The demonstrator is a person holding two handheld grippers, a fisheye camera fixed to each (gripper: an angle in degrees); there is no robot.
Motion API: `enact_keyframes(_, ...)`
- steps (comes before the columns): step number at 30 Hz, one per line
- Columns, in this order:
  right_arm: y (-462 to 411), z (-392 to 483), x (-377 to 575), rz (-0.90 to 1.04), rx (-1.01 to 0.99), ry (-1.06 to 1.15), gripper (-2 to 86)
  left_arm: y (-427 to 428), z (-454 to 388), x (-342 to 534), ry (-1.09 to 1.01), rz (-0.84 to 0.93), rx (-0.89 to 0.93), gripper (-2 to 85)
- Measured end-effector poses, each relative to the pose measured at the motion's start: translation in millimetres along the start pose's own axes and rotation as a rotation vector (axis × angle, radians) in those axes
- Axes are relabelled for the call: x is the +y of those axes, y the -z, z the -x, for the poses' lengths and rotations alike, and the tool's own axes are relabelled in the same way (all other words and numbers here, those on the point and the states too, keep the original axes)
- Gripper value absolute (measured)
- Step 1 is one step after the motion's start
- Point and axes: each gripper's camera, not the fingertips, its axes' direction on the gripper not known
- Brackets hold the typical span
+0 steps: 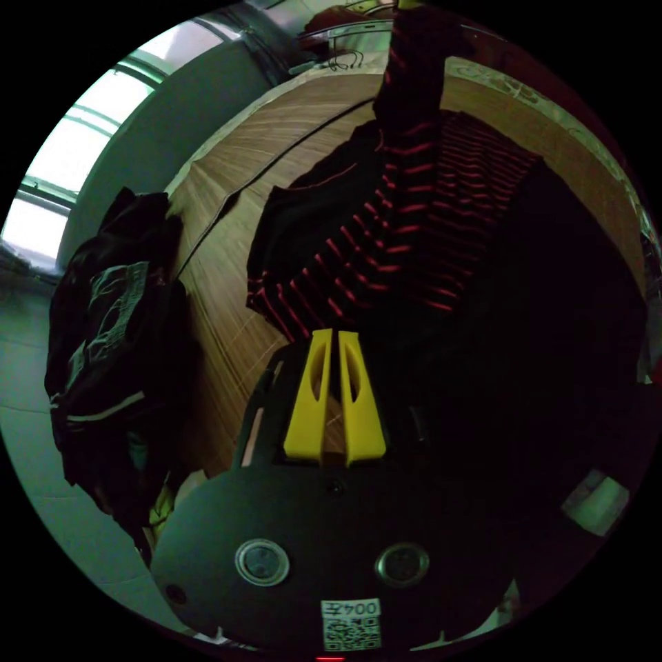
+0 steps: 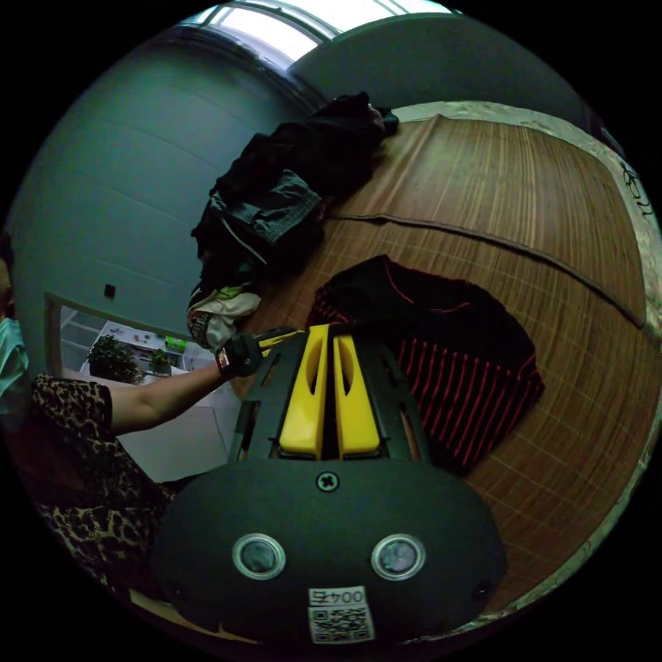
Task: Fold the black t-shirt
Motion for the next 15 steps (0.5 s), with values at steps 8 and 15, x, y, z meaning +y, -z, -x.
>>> enact_keyframes(8,-24,-9,4,0.05,-0.04,-0.007,-0.6,4,25,49,0.154,-0.063,0.101,1.3)
enact_keyframes(15,-157,-64,59,0.423,0.18,-0.181,0.4,-35,3,75,0.129,0.005,0.168,1.3)
